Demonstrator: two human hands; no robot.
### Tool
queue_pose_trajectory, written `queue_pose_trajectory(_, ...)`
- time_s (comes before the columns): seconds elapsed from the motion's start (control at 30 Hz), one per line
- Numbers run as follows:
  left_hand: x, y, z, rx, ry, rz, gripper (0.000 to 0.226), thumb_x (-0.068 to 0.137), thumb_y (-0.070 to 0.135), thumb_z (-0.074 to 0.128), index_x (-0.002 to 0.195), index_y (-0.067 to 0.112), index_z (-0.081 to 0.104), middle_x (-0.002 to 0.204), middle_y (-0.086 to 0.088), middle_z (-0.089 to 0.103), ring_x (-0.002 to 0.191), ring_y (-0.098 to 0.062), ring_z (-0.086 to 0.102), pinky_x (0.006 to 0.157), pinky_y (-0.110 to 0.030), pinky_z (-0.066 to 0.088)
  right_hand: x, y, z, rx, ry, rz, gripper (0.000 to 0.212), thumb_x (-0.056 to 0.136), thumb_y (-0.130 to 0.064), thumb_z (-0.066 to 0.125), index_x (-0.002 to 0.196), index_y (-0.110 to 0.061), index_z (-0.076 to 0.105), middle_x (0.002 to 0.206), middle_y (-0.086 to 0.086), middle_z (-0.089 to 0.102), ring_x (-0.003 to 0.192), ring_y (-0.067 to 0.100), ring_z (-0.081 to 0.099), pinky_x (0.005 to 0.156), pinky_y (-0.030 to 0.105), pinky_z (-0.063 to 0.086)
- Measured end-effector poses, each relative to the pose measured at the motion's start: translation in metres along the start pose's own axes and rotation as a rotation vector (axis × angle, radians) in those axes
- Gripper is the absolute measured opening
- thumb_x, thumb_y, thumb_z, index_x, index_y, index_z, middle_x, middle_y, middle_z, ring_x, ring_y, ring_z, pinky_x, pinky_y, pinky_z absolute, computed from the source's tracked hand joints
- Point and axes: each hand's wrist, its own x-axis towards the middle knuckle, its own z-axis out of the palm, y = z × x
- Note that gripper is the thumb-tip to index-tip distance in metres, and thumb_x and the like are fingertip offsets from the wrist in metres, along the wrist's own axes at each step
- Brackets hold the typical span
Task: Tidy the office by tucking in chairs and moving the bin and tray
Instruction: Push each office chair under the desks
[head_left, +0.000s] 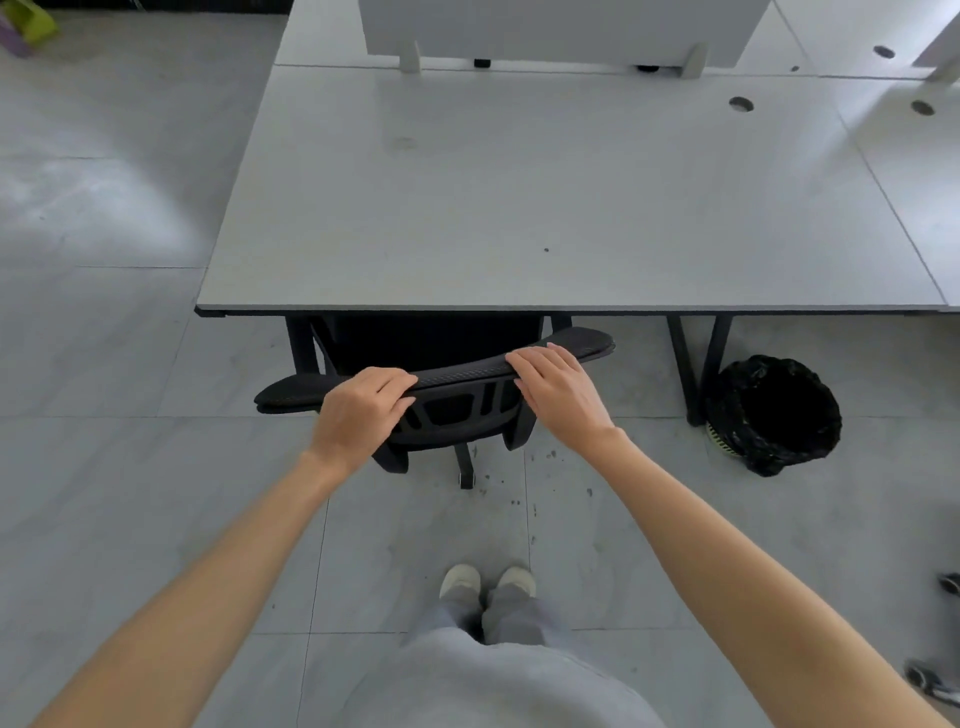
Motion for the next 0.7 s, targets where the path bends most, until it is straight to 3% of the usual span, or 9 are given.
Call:
queue_pose_trajectory(0.07,-0.002,0.015,-0.001,-0.071,0.007,-0.143,0.021,0.079,0.004,0.070,0.100,0.003,0.068,0.094,-0.010,0.071,0.087,-0.026,0.067,0.072,-0.033,0.057,0.001,-0.003,-0.004,0.034,-0.030,0.024,0.031,0.085,-0.004,0.059,0.115,-0.001,0.061,0.112,0.014,0.067,0.107,0.030,0.062,0.100,0.044,0.042)
queue_pose_trajectory(0.13,0.000,0.030,-0.004,-0.154,0.041,-0.210,0.021,0.085,0.004,0.062,0.105,0.003,0.066,0.100,-0.010,0.069,0.095,-0.025,0.064,0.081,-0.028,0.050,-0.007,-0.006,-0.017,0.156,-0.025,0.097,0.034,0.087,-0.003,0.055,0.121,-0.002,0.058,0.119,0.014,0.063,0.114,0.030,0.057,0.103,0.043,0.040)
queue_pose_trajectory(0.27,0.019,0.070,-0.007,-0.508,0.053,-0.262,0.022,0.091,0.005,0.054,0.111,0.004,0.063,0.101,-0.002,0.068,0.097,-0.011,0.061,0.087,-0.019,0.048,-0.057,-0.007,-0.051,0.548,0.106,0.604,0.037,0.096,-0.013,0.046,0.132,-0.008,0.049,0.132,0.006,0.055,0.124,0.016,0.049,0.102,0.020,0.032)
queue_pose_trajectory(0.37,0.031,0.101,0.000,-0.814,-0.168,-0.311,0.024,0.094,0.005,0.047,0.106,0.016,0.063,0.087,0.017,0.070,0.087,-0.001,0.064,0.080,-0.009,0.047,-0.114,-0.014,-0.065,0.833,0.366,0.970,0.032,0.095,-0.008,0.048,0.126,-0.006,0.054,0.123,0.002,0.061,0.111,0.000,0.055,0.097,0.012,0.040)
queue_pose_trajectory(0.5,0.030,0.119,0.022,-0.895,-0.602,-0.178,0.030,0.094,0.005,0.047,0.096,0.031,0.062,0.088,0.027,0.069,0.078,0.000,0.063,0.070,-0.005,0.046,-0.196,-0.048,-0.067,0.957,0.549,1.323,0.028,0.095,-0.004,0.047,0.119,-0.011,0.059,0.117,-0.002,0.063,0.097,-0.021,0.053,0.086,0.001,0.038)
queue_pose_trajectory(0.6,0.032,0.125,0.039,-0.823,-0.871,0.006,0.032,0.093,0.004,0.049,0.094,0.034,0.061,0.091,0.030,0.067,0.089,0.006,0.064,0.076,-0.005,0.046,-0.242,-0.096,-0.063,0.967,0.743,1.576,0.028,0.095,-0.005,0.046,0.116,-0.013,0.062,0.114,-0.006,0.065,0.101,-0.014,0.056,0.088,0.005,0.041)
queue_pose_trajectory(0.7,0.041,0.139,0.059,-0.776,-1.067,0.179,0.030,0.093,0.004,0.049,0.095,0.032,0.063,0.094,0.023,0.069,0.090,-0.001,0.065,0.077,-0.010,0.048,-0.261,-0.147,-0.055,0.936,1.036,1.786,0.027,0.094,-0.003,0.047,0.106,-0.019,0.064,0.108,-0.006,0.068,0.105,0.004,0.061,0.093,0.018,0.046)
